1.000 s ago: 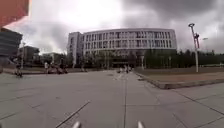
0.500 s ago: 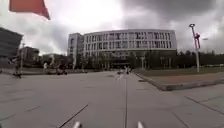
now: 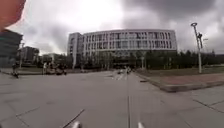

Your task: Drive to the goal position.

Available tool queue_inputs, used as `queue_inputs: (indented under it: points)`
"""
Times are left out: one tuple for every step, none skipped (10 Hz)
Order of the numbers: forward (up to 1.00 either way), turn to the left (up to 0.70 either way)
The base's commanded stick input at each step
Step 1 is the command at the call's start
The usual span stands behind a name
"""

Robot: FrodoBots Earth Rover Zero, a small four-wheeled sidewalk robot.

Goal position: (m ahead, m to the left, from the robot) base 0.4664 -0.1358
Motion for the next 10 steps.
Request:
queue_inputs:
  points:
    - [0.5,0.01]
    - [0.5,0.01]
    - [0.5,0.01]
    - [0.5,0.01]
    - [0.5,0.01]
    - [0.5,0.01]
    - [0.5,0.01]
    - [0.5,0.01]
    - [0.5,0.01]
    - [0.5,0.01]
